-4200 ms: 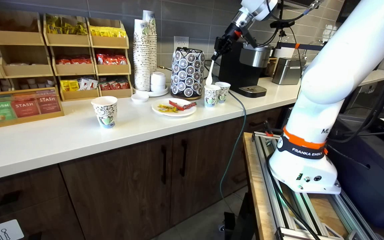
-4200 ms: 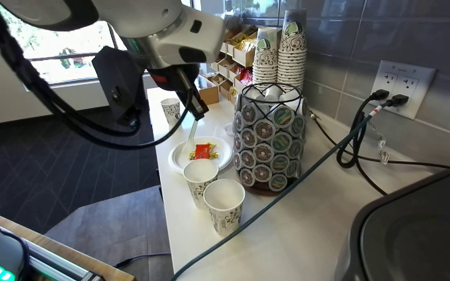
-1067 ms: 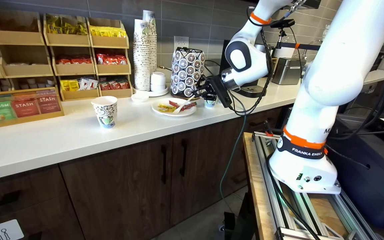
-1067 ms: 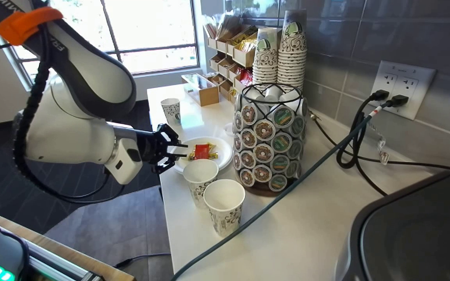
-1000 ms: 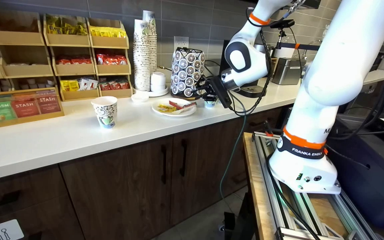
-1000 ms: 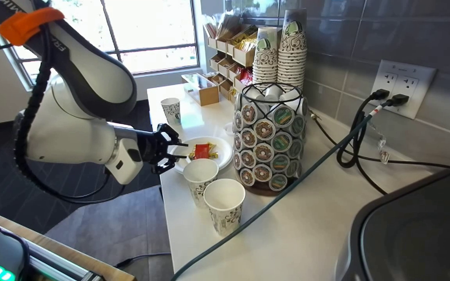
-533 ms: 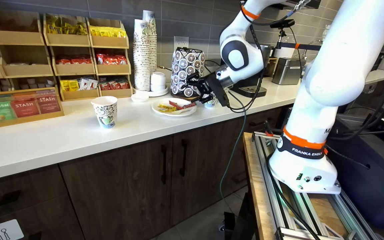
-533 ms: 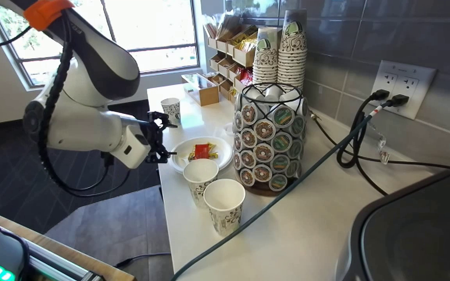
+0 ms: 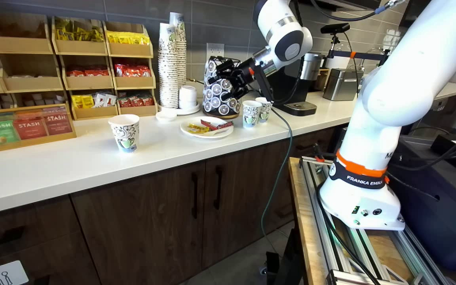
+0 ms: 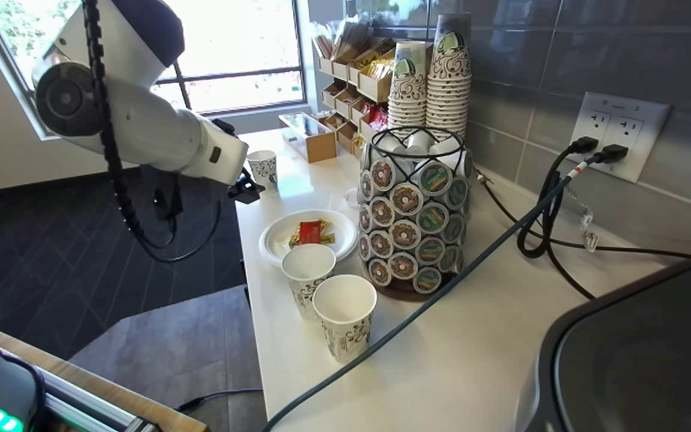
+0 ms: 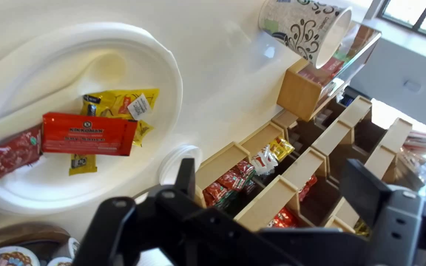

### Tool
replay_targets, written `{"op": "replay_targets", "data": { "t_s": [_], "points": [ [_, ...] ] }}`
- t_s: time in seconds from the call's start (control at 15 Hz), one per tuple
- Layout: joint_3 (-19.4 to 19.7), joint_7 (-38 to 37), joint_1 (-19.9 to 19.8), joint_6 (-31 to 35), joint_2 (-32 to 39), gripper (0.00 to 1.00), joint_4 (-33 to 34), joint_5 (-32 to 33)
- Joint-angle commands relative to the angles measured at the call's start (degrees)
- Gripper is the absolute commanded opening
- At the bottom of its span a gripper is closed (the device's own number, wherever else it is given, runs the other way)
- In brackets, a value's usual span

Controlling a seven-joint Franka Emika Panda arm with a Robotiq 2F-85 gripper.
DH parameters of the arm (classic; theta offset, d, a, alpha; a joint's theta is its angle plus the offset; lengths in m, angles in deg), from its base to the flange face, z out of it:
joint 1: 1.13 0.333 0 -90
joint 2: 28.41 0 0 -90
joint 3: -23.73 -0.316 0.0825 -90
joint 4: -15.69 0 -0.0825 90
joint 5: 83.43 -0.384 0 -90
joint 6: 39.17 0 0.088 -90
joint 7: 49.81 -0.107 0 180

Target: Put the white spoon on the white plate

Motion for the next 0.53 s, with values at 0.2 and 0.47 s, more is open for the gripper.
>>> {"op": "replay_targets", "data": {
  "t_s": [0.2, 0.47],
  "points": [
    [-2.9, -7.3, -11.9, -6.5, -6.8, 1.0, 1.3, 29.6],
    [-8.4, -11.1, -28.5, -19.8, -8.9, 1.0, 6.1, 48.1]
  ]
}}
